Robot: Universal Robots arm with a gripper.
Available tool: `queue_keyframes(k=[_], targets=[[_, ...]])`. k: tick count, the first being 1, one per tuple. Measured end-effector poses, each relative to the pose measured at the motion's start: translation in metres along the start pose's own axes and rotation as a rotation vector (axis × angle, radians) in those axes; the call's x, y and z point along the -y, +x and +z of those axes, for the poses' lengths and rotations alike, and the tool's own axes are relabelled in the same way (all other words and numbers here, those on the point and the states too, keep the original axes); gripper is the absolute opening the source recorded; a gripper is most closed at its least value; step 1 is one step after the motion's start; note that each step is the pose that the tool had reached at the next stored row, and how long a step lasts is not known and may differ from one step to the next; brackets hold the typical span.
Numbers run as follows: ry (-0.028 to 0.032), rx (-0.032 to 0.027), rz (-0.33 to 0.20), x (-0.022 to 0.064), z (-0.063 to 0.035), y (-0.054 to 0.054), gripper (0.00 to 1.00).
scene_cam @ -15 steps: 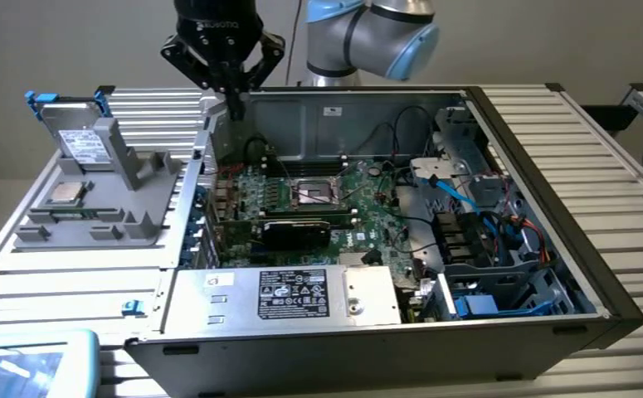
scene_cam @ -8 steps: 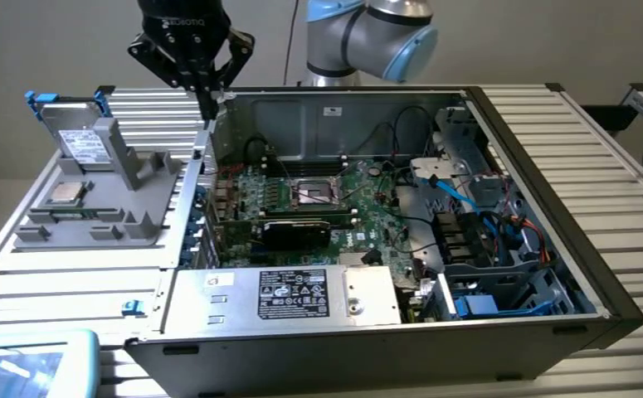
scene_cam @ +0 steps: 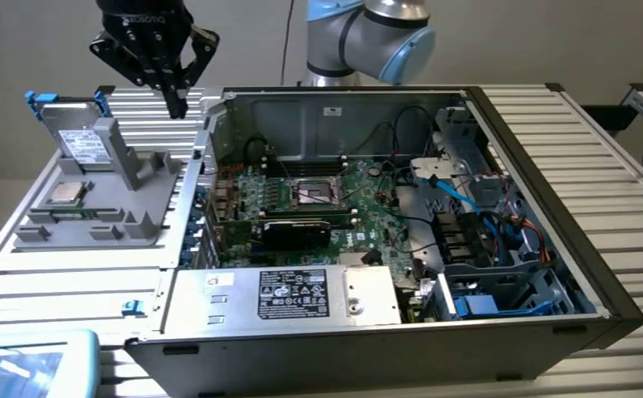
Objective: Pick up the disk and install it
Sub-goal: 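Reach for the disk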
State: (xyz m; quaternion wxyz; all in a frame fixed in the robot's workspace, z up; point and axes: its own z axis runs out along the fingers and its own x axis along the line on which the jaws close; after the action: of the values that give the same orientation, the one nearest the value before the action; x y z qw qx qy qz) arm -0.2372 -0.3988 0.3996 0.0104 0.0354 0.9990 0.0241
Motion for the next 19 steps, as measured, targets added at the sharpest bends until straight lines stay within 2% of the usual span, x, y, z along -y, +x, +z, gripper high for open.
queue_keyframes(k=[14, 16, 19], targets=[[0.0001, 0.0000, 0.000, 0.0033, -0.0014, 0.063, 0.11], [-0.0001, 0.0001, 0.000, 0.0003, -0.0012, 0.072, 0.11], [0.0002, 0.0000, 0.000, -0.0104, -0.0006, 0.076, 0.11]])
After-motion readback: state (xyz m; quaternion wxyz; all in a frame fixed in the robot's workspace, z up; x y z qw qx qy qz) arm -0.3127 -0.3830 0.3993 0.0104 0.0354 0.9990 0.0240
